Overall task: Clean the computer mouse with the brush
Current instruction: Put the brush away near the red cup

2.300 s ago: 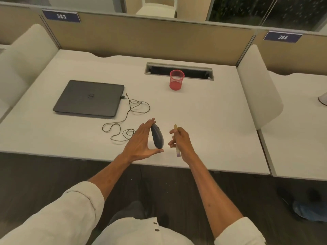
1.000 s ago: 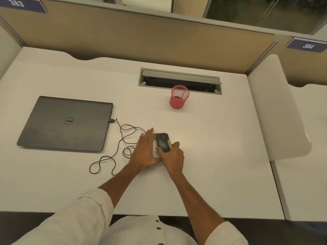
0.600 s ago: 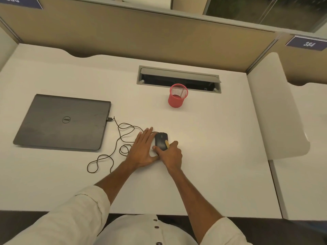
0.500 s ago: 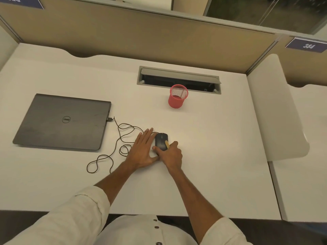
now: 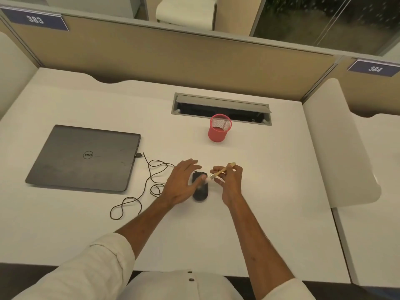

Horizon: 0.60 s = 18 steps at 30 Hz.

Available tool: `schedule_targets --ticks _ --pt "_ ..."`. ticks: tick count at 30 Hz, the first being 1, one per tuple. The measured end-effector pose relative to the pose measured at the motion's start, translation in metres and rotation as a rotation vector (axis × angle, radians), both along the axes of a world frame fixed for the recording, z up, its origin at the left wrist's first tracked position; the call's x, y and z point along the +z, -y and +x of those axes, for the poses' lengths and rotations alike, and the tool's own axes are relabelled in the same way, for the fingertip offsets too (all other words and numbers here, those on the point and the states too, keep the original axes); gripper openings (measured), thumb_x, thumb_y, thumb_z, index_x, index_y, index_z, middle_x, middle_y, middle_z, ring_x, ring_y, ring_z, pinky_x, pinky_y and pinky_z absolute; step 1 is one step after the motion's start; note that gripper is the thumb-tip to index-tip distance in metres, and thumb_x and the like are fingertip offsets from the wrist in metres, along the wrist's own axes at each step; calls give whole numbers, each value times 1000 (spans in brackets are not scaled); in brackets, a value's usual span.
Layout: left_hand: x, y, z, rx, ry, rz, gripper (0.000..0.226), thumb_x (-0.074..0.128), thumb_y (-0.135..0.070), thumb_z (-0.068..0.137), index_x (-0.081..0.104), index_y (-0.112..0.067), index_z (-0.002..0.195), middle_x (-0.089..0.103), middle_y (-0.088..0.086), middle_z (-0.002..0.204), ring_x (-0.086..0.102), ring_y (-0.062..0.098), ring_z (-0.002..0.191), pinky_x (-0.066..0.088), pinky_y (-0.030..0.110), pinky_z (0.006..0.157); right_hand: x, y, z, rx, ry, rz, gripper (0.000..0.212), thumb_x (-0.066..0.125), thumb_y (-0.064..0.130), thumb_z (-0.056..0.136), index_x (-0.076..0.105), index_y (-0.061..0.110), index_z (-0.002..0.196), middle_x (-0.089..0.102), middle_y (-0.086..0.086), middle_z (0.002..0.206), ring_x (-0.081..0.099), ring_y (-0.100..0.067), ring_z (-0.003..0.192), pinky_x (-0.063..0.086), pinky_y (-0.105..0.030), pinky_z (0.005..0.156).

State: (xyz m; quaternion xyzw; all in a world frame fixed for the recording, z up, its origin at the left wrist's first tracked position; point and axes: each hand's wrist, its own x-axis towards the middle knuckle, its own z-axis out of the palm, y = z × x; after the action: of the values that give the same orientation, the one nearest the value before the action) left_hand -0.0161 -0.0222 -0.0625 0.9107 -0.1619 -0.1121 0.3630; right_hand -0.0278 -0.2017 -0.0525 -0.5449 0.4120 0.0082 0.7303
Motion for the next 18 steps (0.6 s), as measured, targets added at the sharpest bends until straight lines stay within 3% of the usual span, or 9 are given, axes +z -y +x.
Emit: schedule_targets --ticks 1,3,5,8,11,15,18 --pt "5 5 4 47 -40 -47 43 56 -56 107 73 -23 129 71 -6 140 59 20 138 43 39 118 3 1 3 3 33 34 17 34 26 119 38 15 131 83 -9 98 77 -32 100 55 -50 99" --pt "15 14 13 133 -145 -147 39 55 -54 109 79 -23 107 80 -11 107 72 19 108 55 39 98 7 0 6 7 91 92 11 33 23 119 35 16 127 85 -7 108 75 -32 116 54 -51 106" --pt "21 18 23 183 -173 -236 35 55 -45 111 78 -21 99 81 -9 96 75 19 96 59 44 94 7 1 8 6 134 140 6 34 20 119 36 16 123 84 -7 116 73 -33 123 52 -50 108" --pt "29 19 39 208 -135 -234 30 52 -32 113 74 -20 96 79 -8 94 74 20 92 60 48 90 7 6 9 47 128 123 4 46 15 115 45 13 119 83 -8 117 74 -31 121 53 -51 110" --pt "34 19 54 170 -119 -219 29 51 -33 113 73 -22 98 79 -11 99 75 14 92 60 44 90 5 11 11 58 90 15 12 60 8 109 61 2 119 84 -13 110 78 -31 113 59 -47 107" --pt "35 18 65 97 -141 -168 28 57 -44 110 75 -23 116 77 -12 116 72 15 104 59 41 95 5 13 20 -89 104 123 15 62 4 109 61 -4 121 80 -26 112 80 -37 106 64 -40 95" --pt "30 19 67 14 -150 -67 29 58 -42 110 79 -22 112 80 -9 109 71 15 99 57 41 96 5 12 26 -138 143 197 10 61 2 109 61 -2 119 79 -28 115 78 -40 107 63 -42 97"
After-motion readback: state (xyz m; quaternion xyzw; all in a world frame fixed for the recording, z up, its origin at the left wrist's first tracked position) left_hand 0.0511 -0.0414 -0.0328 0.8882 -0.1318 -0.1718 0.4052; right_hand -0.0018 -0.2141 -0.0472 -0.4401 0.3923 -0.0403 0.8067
